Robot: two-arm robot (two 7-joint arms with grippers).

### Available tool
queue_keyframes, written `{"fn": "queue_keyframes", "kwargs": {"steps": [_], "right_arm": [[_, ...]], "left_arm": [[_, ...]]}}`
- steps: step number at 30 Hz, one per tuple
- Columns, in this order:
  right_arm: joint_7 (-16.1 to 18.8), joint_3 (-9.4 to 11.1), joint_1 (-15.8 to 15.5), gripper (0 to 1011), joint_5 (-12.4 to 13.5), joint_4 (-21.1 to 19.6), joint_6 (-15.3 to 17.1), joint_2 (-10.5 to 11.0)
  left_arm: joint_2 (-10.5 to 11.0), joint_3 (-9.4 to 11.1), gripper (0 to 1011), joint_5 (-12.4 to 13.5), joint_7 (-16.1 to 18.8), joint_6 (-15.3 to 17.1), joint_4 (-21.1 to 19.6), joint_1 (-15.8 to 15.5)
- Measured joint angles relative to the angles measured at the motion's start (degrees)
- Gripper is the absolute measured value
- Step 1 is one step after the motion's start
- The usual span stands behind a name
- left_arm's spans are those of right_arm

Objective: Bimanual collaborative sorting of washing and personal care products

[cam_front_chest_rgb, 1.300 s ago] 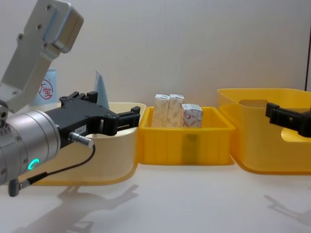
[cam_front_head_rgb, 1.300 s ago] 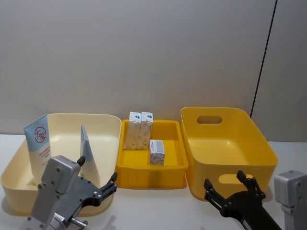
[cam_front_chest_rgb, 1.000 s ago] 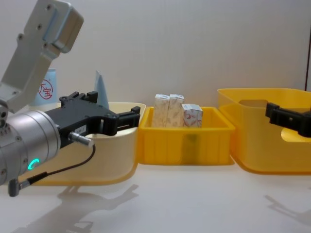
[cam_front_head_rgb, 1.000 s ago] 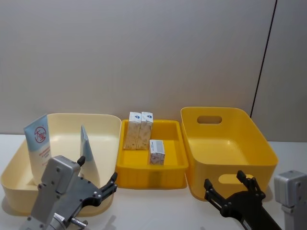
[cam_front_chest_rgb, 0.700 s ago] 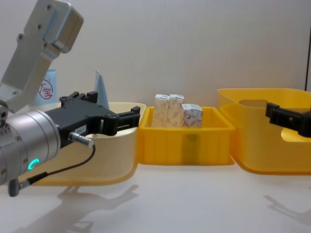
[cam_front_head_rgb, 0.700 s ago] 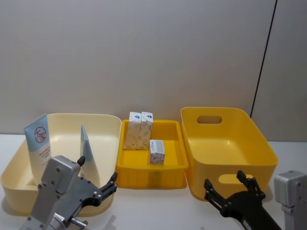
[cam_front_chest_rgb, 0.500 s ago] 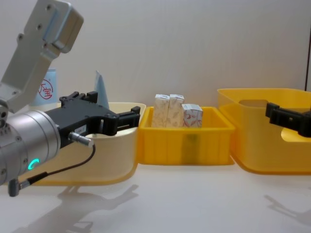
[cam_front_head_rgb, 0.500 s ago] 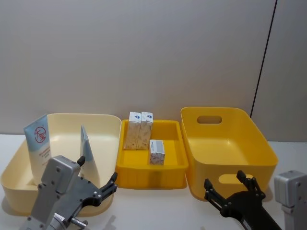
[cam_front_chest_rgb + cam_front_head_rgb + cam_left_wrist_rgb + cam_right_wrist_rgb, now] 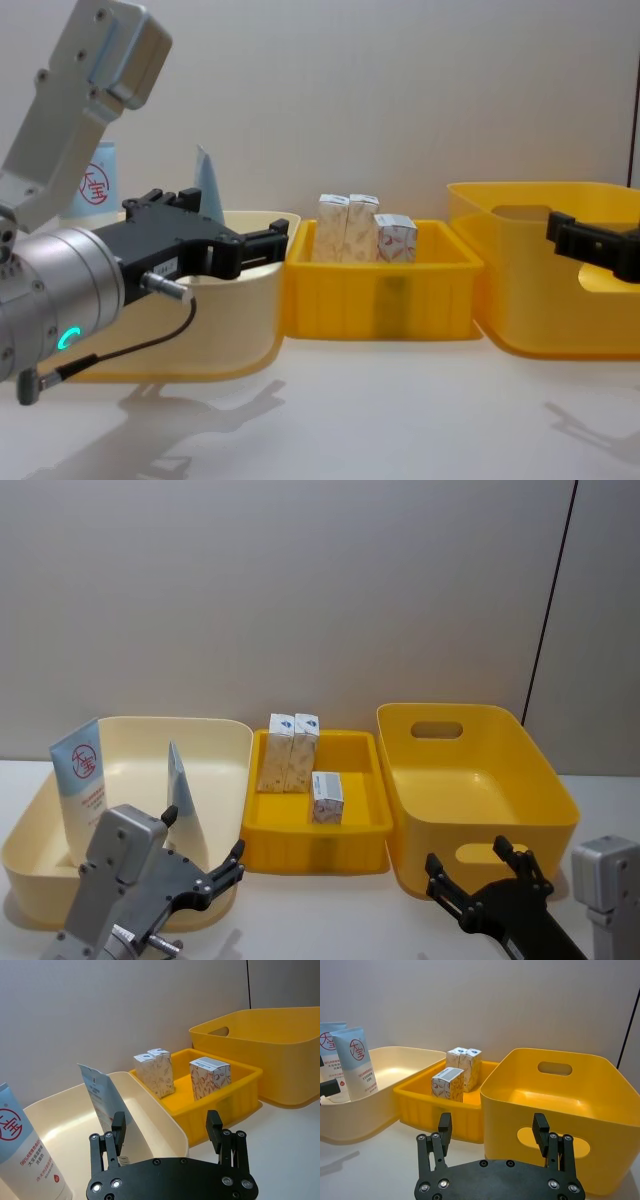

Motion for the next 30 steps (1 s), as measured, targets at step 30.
{"fn": "queue_keyframes", "kwargs": {"steps": [30], "right_arm": [[0.24, 0.0, 0.0, 1001, 0.11, -0.19, 0.03, -0.11]], "left_arm": [[0.0, 0.0, 1000, 0.0, 0.0, 0.0, 0.0, 0.0]]}}
